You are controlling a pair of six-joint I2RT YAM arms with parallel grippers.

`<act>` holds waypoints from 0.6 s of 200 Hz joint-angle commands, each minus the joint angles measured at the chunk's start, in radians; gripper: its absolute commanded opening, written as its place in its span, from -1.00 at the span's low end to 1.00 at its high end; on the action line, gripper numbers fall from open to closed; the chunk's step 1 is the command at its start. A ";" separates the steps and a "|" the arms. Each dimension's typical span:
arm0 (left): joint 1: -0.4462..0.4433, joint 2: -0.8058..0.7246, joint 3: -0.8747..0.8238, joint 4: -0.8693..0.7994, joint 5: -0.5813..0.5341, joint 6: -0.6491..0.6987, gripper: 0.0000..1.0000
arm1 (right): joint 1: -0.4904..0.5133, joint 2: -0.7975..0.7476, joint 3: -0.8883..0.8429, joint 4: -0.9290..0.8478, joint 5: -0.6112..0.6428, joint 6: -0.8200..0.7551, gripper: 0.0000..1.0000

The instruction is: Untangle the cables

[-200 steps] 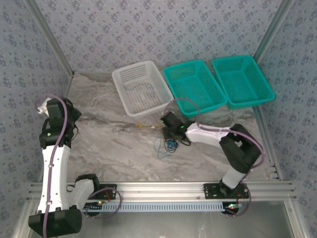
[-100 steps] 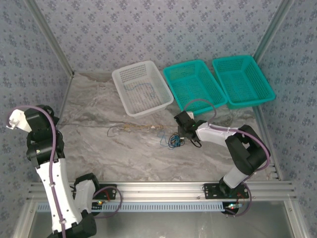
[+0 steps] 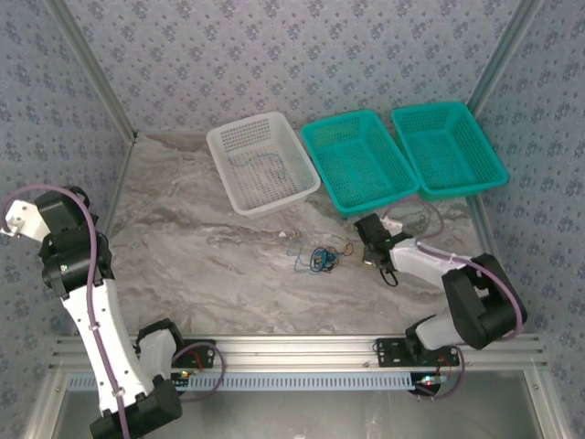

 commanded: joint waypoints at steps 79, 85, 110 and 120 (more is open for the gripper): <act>-0.069 -0.019 -0.043 0.188 0.625 -0.012 -1.00 | 0.169 -0.150 0.128 0.109 -0.101 -0.224 0.34; -0.096 -0.018 -0.034 0.194 0.645 -0.011 -1.00 | 0.189 -0.159 0.152 0.103 -0.092 -0.235 0.48; -0.223 -0.015 -0.032 0.251 0.716 -0.057 -1.00 | 0.266 -0.183 0.237 0.107 -0.077 -0.301 0.92; -0.296 -0.018 -0.045 0.298 0.714 -0.080 -1.00 | 0.290 -0.182 0.265 0.117 -0.078 -0.325 1.00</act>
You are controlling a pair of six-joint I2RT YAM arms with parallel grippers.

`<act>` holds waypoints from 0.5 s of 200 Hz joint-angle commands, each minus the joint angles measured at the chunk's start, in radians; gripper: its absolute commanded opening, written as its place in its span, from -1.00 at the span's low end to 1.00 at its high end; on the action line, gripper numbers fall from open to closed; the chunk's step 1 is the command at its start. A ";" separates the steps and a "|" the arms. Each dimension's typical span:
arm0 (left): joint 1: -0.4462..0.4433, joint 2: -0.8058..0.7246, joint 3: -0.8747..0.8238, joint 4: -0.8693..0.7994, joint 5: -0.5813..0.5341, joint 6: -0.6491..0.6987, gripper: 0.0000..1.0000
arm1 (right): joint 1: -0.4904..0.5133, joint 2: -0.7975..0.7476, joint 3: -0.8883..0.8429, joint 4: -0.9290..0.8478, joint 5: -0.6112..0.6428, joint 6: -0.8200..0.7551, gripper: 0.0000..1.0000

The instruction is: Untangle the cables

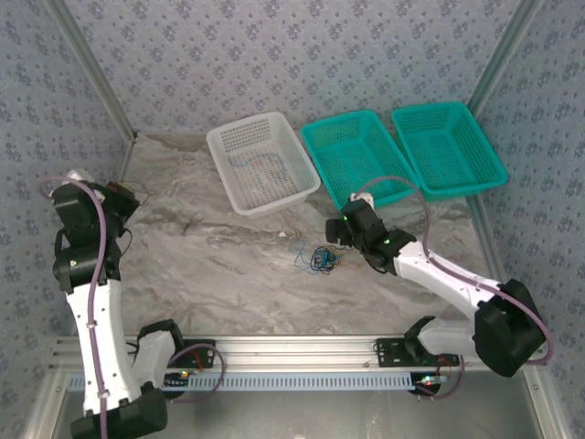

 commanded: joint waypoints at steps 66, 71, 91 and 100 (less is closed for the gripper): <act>-0.517 0.149 0.100 0.238 0.096 -0.027 -1.00 | 0.103 0.025 0.167 0.290 -0.370 -0.241 1.00; -0.546 0.167 0.111 0.237 0.096 -0.019 -1.00 | 0.106 0.032 0.172 0.318 -0.401 -0.247 1.00; -0.647 0.233 0.158 0.246 0.100 0.015 -1.00 | 0.118 0.065 0.182 0.439 -0.514 -0.260 1.00; -0.681 0.261 0.180 0.246 0.102 0.027 -1.00 | 0.124 0.082 0.191 0.489 -0.553 -0.269 1.00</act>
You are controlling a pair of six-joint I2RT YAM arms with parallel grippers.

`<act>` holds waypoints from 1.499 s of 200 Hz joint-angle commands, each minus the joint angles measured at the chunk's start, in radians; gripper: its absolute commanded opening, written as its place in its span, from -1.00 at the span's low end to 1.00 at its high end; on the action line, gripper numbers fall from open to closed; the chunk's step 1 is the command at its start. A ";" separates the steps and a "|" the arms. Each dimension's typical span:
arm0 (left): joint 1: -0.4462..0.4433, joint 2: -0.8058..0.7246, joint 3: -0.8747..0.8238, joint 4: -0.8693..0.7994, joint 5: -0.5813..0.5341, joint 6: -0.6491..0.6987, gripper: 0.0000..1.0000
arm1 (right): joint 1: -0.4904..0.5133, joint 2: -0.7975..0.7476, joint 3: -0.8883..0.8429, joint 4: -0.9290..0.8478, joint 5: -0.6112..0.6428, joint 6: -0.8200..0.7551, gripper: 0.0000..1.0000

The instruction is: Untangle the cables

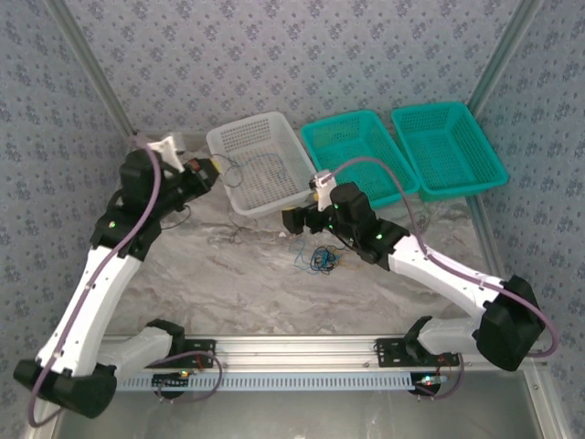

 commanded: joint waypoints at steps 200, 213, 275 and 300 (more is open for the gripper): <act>-0.152 0.141 0.152 -0.006 0.116 0.089 -1.00 | 0.067 0.165 0.179 0.328 0.104 -0.174 -1.00; -0.152 0.141 0.148 0.002 0.111 0.092 -0.95 | 0.053 0.148 0.176 0.312 0.079 -0.170 -1.00; -0.151 0.083 0.075 0.012 -0.081 0.095 0.99 | -0.130 0.149 0.375 0.021 0.130 -0.184 -1.00; -0.150 0.046 0.026 -0.031 -0.272 0.078 0.99 | -0.283 0.217 0.488 -0.097 0.094 -0.111 -1.00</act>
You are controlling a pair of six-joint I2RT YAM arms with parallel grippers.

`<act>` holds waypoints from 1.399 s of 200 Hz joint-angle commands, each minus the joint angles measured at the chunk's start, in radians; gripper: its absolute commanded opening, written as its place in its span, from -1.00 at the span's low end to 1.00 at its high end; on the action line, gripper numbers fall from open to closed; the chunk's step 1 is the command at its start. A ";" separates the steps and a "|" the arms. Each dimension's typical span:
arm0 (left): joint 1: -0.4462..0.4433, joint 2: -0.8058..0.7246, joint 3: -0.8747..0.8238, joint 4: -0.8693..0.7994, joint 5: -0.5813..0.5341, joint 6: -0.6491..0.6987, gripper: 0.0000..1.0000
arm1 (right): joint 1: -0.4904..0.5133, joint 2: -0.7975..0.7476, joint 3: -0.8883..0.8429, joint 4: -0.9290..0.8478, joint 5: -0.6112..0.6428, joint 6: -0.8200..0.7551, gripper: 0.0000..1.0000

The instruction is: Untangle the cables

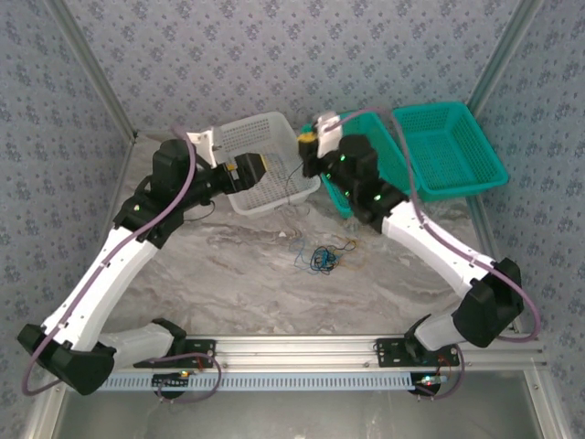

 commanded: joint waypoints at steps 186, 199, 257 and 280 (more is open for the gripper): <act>0.017 0.056 -0.113 -0.072 -0.216 0.005 0.99 | -0.234 0.165 0.147 -0.569 0.256 0.246 1.00; 0.017 0.078 -0.110 -0.067 -0.191 0.000 0.99 | -0.224 0.096 0.061 -0.549 0.242 0.289 1.00; 0.011 0.157 -0.110 -0.047 -0.099 -0.035 0.99 | -0.206 -0.164 -0.284 -0.591 0.243 0.496 1.00; -0.001 0.179 -0.135 -0.016 -0.062 -0.057 0.99 | -0.205 -0.229 -0.397 -0.610 0.197 0.529 0.99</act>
